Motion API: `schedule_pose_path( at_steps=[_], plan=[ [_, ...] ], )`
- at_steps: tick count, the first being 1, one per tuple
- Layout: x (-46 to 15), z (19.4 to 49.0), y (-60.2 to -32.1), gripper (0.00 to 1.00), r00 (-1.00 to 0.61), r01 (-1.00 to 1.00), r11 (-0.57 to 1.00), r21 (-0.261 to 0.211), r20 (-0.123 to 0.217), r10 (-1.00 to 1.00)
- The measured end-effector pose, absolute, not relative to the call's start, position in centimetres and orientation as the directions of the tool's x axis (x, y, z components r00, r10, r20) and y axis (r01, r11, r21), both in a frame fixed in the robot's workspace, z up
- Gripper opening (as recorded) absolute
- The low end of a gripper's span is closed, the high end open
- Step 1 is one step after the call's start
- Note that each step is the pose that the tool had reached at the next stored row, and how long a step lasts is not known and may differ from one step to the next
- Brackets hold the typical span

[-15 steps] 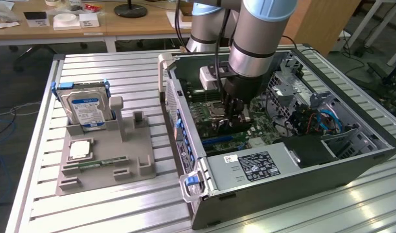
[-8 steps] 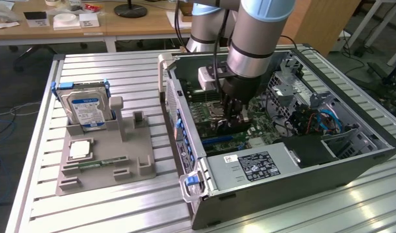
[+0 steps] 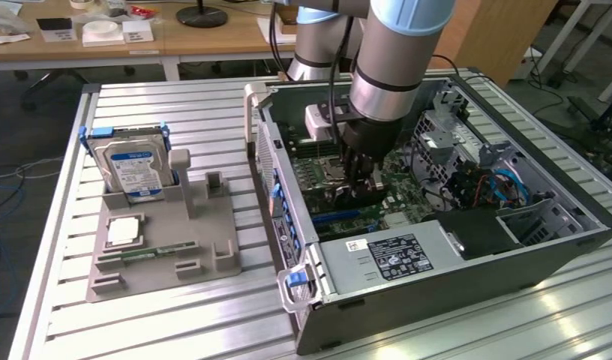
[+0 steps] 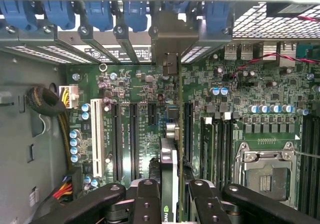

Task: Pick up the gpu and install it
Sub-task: 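Insert the gpu into the slot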

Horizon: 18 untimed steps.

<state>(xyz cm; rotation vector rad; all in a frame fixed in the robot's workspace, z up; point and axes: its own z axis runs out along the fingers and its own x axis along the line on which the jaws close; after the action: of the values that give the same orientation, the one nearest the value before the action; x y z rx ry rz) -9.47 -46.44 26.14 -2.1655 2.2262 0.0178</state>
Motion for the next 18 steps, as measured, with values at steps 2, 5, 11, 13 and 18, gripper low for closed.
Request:
schedule_pose_path(
  at_steps=[2, 5, 11, 13, 18],
  plan=[
    [-9.46, 26.13, -46.45, 0.26, -0.027, -0.999, 0.028, -0.017, -0.033, -0.999],
    [-9.47, 26.07, -46.42, 0.26, -0.027, -0.999, 0.028, -0.017, -0.026, -0.999],
    [-9.48, 26.05, -46.36, 0.26, -0.028, -0.999, 0.028, -0.017, -0.021, -0.999],
    [-9.47, 26.04, -46.33, 0.26, -0.028, -0.999, 0.028, -0.017, -0.02, -0.999],
    [-9.48, 25.99, -46.23, 0.26, -0.028, -0.999, 0.028, -0.017, -0.02, -0.999]
  ],
)
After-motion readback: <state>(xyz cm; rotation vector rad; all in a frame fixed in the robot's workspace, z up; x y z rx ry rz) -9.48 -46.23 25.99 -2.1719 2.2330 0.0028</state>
